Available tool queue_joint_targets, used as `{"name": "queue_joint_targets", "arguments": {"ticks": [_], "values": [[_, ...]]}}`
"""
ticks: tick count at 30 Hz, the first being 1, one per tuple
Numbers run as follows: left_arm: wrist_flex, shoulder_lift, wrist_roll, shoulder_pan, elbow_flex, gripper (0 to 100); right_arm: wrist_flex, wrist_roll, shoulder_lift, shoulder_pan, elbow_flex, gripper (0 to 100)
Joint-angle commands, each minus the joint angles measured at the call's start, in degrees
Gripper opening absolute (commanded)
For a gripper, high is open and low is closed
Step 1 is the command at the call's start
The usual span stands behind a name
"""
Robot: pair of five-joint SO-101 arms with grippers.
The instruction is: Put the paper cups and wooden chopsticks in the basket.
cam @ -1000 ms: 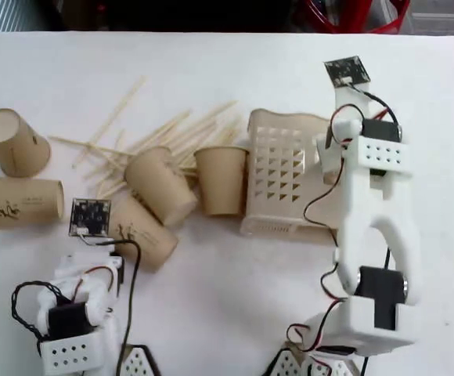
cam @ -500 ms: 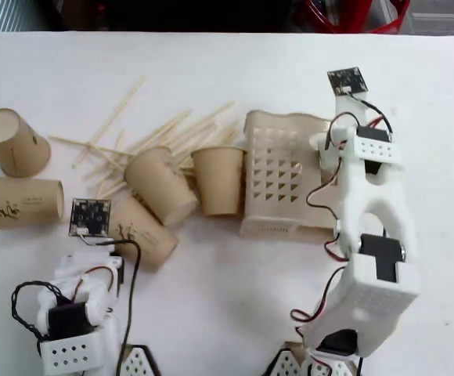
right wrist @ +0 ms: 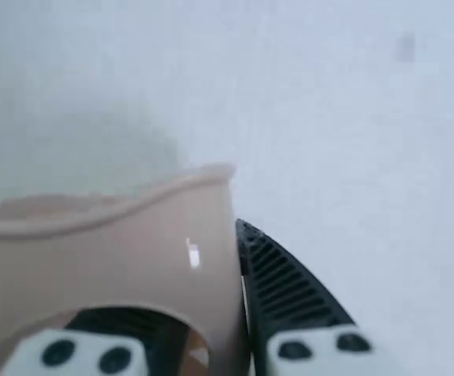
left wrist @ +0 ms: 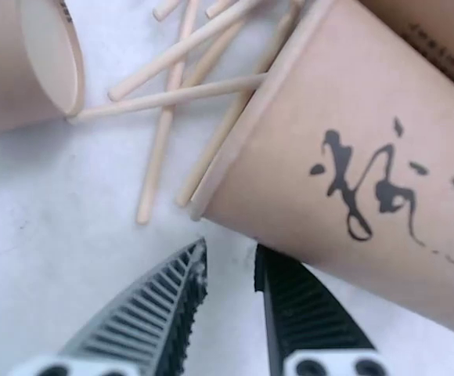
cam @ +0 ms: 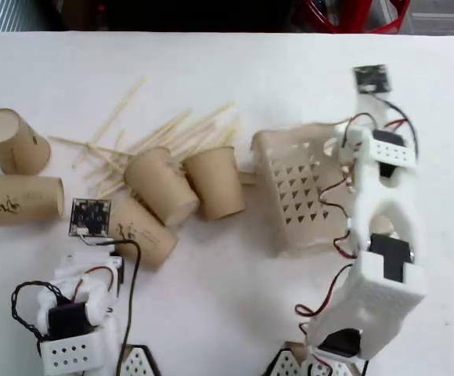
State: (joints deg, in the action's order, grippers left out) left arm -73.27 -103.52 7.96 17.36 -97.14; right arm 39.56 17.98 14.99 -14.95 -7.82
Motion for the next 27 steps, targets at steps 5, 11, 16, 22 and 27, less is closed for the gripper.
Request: {"name": "queue_joint_targets", "arguments": {"ticks": [5, 11, 16, 22, 27], "values": [[-0.2, -0.3, -0.4, 0.5, 0.1, 12, -0.1, -6.6, -22.3, -5.0, 0.0, 1.6], [-0.2, -0.3, -0.4, 0.5, 0.1, 12, -5.1, -6.8, -43.9, -5.0, -11.6, 1.6], [-0.2, -0.3, -0.4, 0.5, 0.1, 12, -14.8, -6.8, -68.8, -5.0, -33.5, 1.6], [-0.2, -0.3, -0.4, 0.5, 0.1, 12, -21.8, -13.0, -93.0, -3.9, -52.7, 1.6], [-0.2, -0.3, -0.4, 0.5, 0.1, 12, -29.1, -23.1, -98.5, -3.5, -62.2, 1.6]]}}
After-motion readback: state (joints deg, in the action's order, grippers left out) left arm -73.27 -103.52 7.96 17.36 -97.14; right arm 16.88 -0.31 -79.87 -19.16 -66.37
